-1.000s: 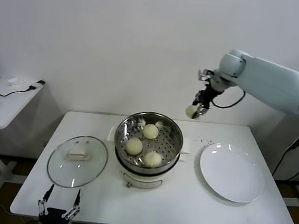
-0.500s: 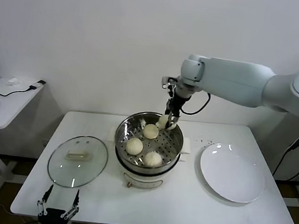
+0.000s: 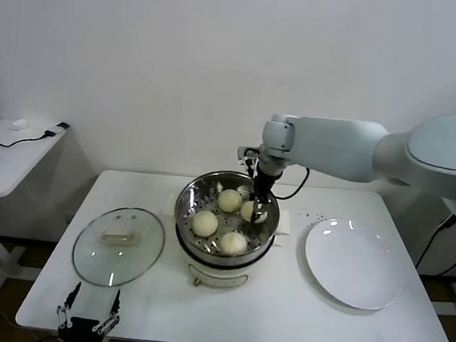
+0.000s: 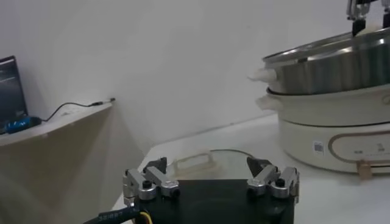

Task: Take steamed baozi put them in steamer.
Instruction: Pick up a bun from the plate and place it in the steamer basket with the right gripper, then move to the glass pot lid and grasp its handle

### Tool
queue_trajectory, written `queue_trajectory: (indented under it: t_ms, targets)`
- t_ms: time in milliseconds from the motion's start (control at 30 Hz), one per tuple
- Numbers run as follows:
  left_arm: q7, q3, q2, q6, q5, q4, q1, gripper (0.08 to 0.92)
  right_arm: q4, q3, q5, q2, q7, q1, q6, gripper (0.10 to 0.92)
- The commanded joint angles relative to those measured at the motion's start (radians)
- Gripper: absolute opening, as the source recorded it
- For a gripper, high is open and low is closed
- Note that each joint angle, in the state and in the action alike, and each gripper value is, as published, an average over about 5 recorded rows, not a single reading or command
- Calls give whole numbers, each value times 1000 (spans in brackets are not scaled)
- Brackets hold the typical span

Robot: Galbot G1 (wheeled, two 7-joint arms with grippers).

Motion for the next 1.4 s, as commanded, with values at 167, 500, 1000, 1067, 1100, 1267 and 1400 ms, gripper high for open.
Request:
queue_trajectory:
  t_ms: [167, 500, 1000, 1067, 1100, 1267, 1400]
  targets:
    - [1, 0, -2, 4, 0, 5, -7, 823, -5, -9, -17, 16, 14, -39, -3, 600]
    - [1, -1, -2, 6, 3, 4, -10, 823, -4, 15, -5, 1, 5, -24, -9, 812]
    - [-1, -5, -4, 11, 9, -15, -23, 823, 114, 128, 103, -341, 27, 122, 150, 823]
    - [-5, -9, -7, 11, 9, -22, -30, 823, 163, 143, 128, -428, 101, 122, 192, 823]
    - [-6, -11, -8, 12, 9, -26, -34, 823, 182, 162, 138, -471, 147, 112, 215, 823]
    - [-6, -14, -14, 30, 18, -42, -55, 823, 276, 339, 154, -694, 385, -46, 364, 823]
    - [-4, -15, -18, 43, 34, -54, -65, 823, 335, 631, 138, -826, 547, -324, 435, 823]
